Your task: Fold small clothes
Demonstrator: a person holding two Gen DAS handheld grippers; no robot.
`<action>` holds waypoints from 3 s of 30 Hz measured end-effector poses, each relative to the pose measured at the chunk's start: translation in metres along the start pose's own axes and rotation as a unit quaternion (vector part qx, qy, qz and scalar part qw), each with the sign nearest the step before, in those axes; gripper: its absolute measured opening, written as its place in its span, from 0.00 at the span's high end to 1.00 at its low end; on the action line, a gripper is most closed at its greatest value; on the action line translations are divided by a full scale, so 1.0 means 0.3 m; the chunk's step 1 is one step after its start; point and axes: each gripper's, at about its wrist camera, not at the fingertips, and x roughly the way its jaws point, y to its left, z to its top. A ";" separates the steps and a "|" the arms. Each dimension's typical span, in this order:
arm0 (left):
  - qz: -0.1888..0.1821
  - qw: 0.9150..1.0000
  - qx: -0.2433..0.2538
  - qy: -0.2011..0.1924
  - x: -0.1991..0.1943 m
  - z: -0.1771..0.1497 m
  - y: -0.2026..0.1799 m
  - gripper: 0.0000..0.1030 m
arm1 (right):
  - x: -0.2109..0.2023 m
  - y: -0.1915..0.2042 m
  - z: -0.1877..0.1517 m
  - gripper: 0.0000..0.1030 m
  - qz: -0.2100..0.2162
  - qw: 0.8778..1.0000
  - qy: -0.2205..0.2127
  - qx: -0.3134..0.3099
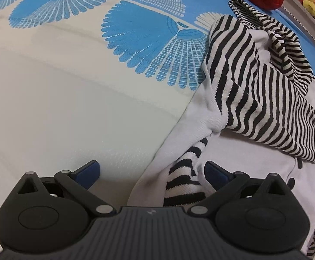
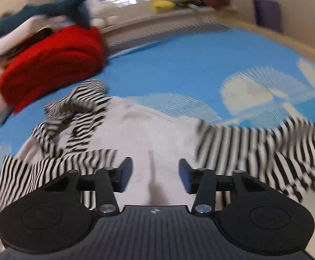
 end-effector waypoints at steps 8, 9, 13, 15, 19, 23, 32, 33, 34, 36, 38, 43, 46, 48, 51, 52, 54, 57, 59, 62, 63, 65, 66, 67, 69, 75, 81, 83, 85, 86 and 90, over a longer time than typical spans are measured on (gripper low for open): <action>-0.007 1.000 0.019 0.001 0.008 -0.001 -0.010 0.00 | 0.024 0.057 -0.110 0.32 -0.057 0.992 0.055 -0.099; -0.026 1.000 0.016 0.005 0.002 0.006 0.000 0.00 | -0.031 0.003 -0.098 0.31 -0.039 0.996 0.030 -0.070; -0.054 0.998 -0.020 -0.013 -0.045 0.039 0.051 0.00 | -0.221 -0.340 -0.061 0.26 -0.046 0.993 -0.028 0.102; -0.051 0.998 -0.032 -0.025 -0.068 0.055 0.076 0.00 | -0.280 -0.539 -0.104 0.26 -0.081 0.973 -0.052 0.211; -0.031 0.997 -0.058 -0.035 -0.077 0.091 0.134 0.00 | -0.353 -0.894 -0.245 0.27 -0.189 0.874 -0.090 0.438; 0.001 0.996 -0.080 -0.036 -0.058 0.134 0.193 0.00 | -0.350 -1.041 -0.307 0.29 -0.204 0.843 -0.132 0.480; 0.132 0.982 -0.097 -0.092 -0.097 0.202 0.314 0.00 | -0.241 -1.042 -0.233 0.95 -0.211 0.892 -0.117 0.381; 0.150 0.980 -0.093 -0.098 -0.102 0.206 0.321 0.00 | -0.250 -1.042 -0.217 0.95 -0.207 0.889 -0.124 0.390; 0.167 0.976 -0.087 -0.104 -0.108 0.212 0.329 0.00 | -0.255 -1.023 -0.179 0.95 -0.210 0.895 -0.131 0.371; 0.188 0.973 -0.076 -0.111 -0.117 0.225 0.342 0.00 | -0.269 -0.936 -0.077 0.95 -0.218 0.918 -0.148 0.295; 0.191 0.972 -0.075 -0.114 -0.127 0.232 0.358 0.00 | -0.284 -0.783 0.053 0.95 -0.197 0.939 -0.173 0.220; 0.165 0.977 -0.083 -0.108 -0.144 0.226 0.375 0.00 | -0.323 -0.222 0.260 0.95 -0.094 0.967 -0.234 0.029; 0.157 0.978 -0.088 -0.107 -0.152 0.223 0.383 0.00 | -0.308 0.162 0.217 0.95 0.003 0.970 -0.230 -0.085; 0.152 0.978 -0.096 -0.111 -0.159 0.223 0.395 0.00 | -0.262 0.381 0.108 0.92 0.067 0.967 -0.203 -0.137; 0.147 0.979 -0.102 -0.102 -0.158 0.224 0.414 0.00 | -0.159 0.612 -0.108 0.59 0.161 0.958 -0.090 -0.220; 0.141 0.980 -0.105 -0.098 -0.158 0.223 0.422 0.00 | -0.138 0.658 -0.182 0.58 0.165 0.953 -0.057 -0.246; 0.126 0.981 -0.110 -0.094 -0.163 0.220 0.436 0.00 | -0.136 0.684 -0.291 0.58 0.158 0.944 -0.027 -0.289; 0.114 0.983 -0.109 -0.098 -0.177 0.216 0.438 0.00 | -0.156 0.583 -0.295 0.56 0.117 0.955 -0.016 -0.272; 0.112 0.983 -0.103 -0.100 -0.179 0.214 0.429 0.00 | -0.171 0.468 -0.251 0.54 0.073 0.971 -0.020 -0.227; 0.117 0.983 -0.097 -0.100 -0.176 0.209 0.413 0.00 | -0.159 0.280 -0.200 0.54 -0.037 0.985 -0.034 -0.165; 0.120 0.983 -0.093 -0.100 -0.173 0.207 0.404 0.00 | -0.140 0.214 -0.191 0.54 -0.080 0.986 -0.027 -0.145; 0.125 0.984 -0.078 -0.099 -0.166 0.204 0.384 0.00 | -0.087 0.102 -0.207 0.55 -0.117 0.986 -0.001 -0.122; 0.125 0.985 -0.071 -0.098 -0.161 0.205 0.374 0.00 | -0.061 0.062 -0.226 0.55 -0.124 0.985 0.015 -0.117; 0.125 0.985 -0.062 -0.097 -0.157 0.203 0.360 0.00 | -0.023 0.029 -0.252 0.55 -0.126 0.984 0.044 -0.114; 0.126 0.986 -0.050 -0.095 -0.148 0.199 0.337 0.00 | 0.019 -0.005 -0.308 0.55 -0.110 0.986 0.058 -0.110; 0.119 0.988 -0.026 -0.095 -0.136 0.182 0.273 0.00 | -0.098 0.054 -0.236 0.49 -0.077 0.992 0.032 -0.100; 0.089 0.991 0.018 -0.098 -0.164 0.126 0.184 0.00 | -0.203 0.080 -0.231 0.46 -0.014 0.997 0.049 -0.059; 0.076 0.991 0.044 -0.099 -0.181 0.092 0.150 0.00 | -0.327 0.086 -0.213 0.40 0.031 0.999 0.020 -0.031; 0.059 0.992 0.058 -0.098 -0.198 0.050 0.130 0.00 | -0.462 0.100 -0.240 0.26 0.051 0.998 -0.019 -0.034; 0.044 0.992 0.064 -0.095 -0.210 0.024 0.126 0.00 | -0.519 0.104 -0.261 0.24 0.056 0.997 -0.033 -0.042; -0.044 0.994 0.057 -0.082 -0.261 -0.108 0.133 0.00 | -0.689 0.068 -0.416 0.21 0.067 0.996 -0.041 -0.049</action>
